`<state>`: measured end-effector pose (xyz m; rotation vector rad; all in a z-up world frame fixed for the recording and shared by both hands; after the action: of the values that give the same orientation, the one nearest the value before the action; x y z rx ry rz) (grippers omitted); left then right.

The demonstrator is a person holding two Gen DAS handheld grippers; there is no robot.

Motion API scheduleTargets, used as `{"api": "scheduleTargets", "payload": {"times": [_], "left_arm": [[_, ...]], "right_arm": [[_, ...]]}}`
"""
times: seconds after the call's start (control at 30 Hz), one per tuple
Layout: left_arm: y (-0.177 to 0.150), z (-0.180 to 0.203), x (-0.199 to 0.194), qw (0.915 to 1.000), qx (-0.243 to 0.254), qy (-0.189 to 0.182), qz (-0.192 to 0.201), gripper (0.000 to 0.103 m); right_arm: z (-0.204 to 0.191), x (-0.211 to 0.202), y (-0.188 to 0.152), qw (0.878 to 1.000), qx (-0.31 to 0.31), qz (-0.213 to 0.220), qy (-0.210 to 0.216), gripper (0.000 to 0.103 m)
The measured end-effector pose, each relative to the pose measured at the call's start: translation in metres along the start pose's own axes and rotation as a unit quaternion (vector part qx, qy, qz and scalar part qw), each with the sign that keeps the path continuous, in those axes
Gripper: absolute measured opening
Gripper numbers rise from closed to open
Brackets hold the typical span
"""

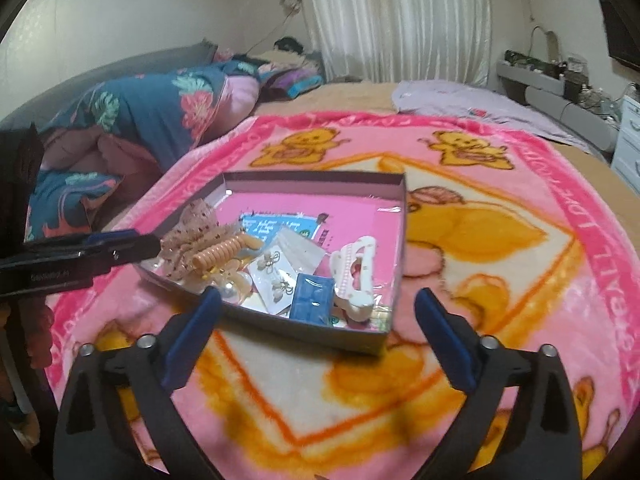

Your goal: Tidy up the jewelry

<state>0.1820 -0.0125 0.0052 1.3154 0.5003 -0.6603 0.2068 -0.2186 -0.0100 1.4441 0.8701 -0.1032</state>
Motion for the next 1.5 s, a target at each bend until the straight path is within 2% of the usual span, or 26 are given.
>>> {"api": "scheduleTargets", "payload": {"times": [0.1,0.33,0.37,0.9,1.17,1.5], "left_arm": [[-0.006,0.002,-0.013,1.0000,0.005,0.003,0.007,0.063],[-0.023,0.004,-0.034,0.9998,0.010,0.012,0.016,0.091],[-0.027,0.004,-0.037,0.9997,0.010,0.014,0.018,0.093],[-0.061,-0.004,-0.065,0.9980,0.006,0.039,0.048,0.093],[-0.076,-0.006,-0.068,0.9985,-0.003,0.032,0.043,0.093],[-0.082,-0.005,-0.072,0.9986,-0.001,0.027,0.045,0.093]], "right_arm": [[-0.002,-0.015,0.000,1.000,0.000,0.015,-0.003,0.099],[-0.012,-0.044,-0.007,1.000,-0.003,0.031,0.002,0.099],[-0.015,-0.047,-0.009,0.999,-0.005,0.032,0.002,0.099],[-0.025,-0.077,-0.038,0.999,0.015,0.049,-0.013,0.099],[-0.029,-0.084,-0.054,0.999,0.011,0.041,-0.017,0.099],[-0.034,-0.091,-0.060,0.998,0.004,0.062,-0.020,0.099]]}}
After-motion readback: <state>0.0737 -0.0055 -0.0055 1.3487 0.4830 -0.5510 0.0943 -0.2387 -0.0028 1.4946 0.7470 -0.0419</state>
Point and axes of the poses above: each gripper's, at about its wrist camera, not at the fingertips, and x roughly the way its jaws point, z to its right, y to its top, the point moved 1 cm from there along x, roughly the way its jaws point, and after that the axes turned 2 degrees about z, right-handed, at the moved point
